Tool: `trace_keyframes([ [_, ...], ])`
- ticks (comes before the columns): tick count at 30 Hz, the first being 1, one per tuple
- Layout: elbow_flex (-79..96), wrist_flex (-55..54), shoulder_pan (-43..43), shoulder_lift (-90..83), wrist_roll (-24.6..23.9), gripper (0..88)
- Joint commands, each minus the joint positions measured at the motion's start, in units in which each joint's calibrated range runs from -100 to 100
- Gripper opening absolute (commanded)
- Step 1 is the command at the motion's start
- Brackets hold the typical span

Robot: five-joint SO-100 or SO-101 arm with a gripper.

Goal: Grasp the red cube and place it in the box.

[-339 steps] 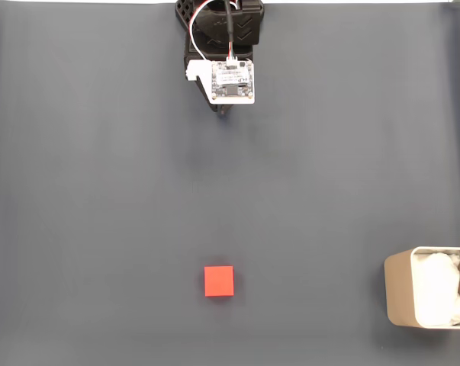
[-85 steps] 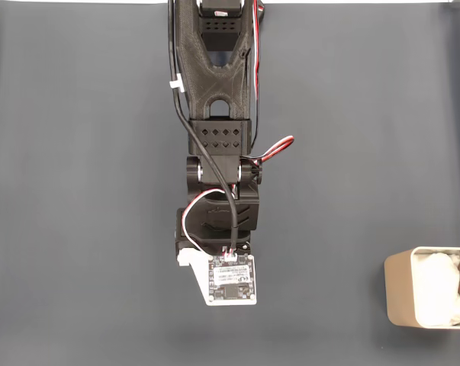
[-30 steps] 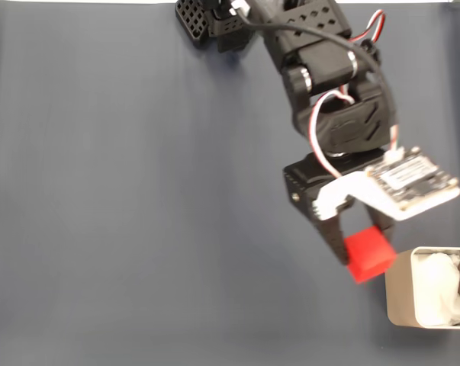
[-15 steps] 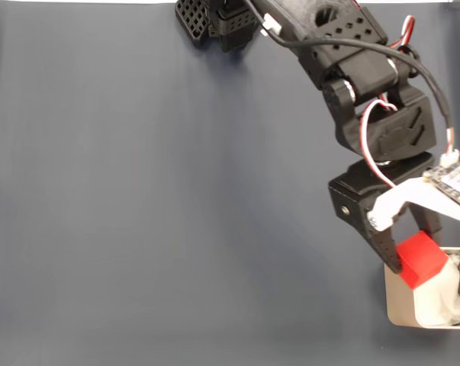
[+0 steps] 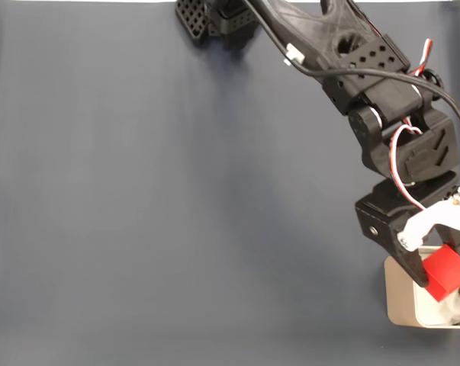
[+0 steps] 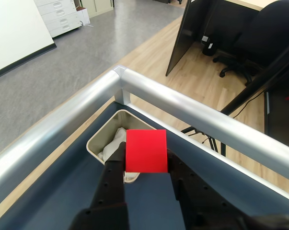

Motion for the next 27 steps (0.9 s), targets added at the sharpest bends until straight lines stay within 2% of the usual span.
trace_keyframes([
  [1, -5.8, -0.2, -0.8, 0.8, -0.6, 0.0],
  [11, -11.1, -0.5, -1.9, 6.0, -1.2, 0.0],
  [27, -13.4, -2.1, -2.7, 10.4, 0.4, 0.0],
])
